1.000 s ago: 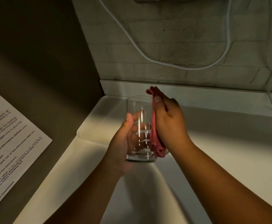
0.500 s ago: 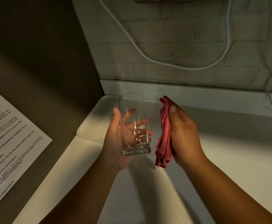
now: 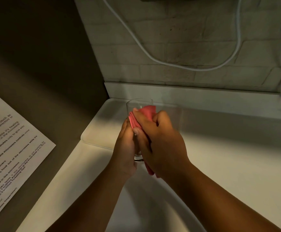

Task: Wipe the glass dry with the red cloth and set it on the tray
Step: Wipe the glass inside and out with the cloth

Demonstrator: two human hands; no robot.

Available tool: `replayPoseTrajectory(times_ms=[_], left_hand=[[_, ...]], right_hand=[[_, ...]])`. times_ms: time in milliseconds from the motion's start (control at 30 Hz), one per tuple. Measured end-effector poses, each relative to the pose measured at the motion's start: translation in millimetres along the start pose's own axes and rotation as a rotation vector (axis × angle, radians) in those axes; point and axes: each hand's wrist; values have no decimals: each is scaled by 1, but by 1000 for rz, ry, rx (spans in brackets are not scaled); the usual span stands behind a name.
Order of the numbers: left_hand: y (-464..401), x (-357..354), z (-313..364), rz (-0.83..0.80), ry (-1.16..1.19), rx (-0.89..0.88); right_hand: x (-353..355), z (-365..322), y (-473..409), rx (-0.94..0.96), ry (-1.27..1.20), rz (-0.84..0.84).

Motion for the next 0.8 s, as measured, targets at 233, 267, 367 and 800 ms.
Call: replayPoseTrajectory(times_ms=[233, 267, 367, 800], left_hand=[[6, -1, 4, -46, 40, -98], [5, -2, 7, -19, 55, -105], [0, 0, 17, 57, 76, -67], [3, -5, 5, -105, -51, -149]], right_hand=[[-3, 13, -42, -551, -473, 7], [-4, 15, -40, -588, -550, -4], [-9, 6, -16, -575, -651, -63], [1, 23, -34, -556, -570, 64]])
Point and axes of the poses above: each hand's wrist, its own y-axis away from the middle knuckle, its own x-axis out of the back of the hand, z = x × y, and after that the axes turned 4 degrees about -x, right-handed
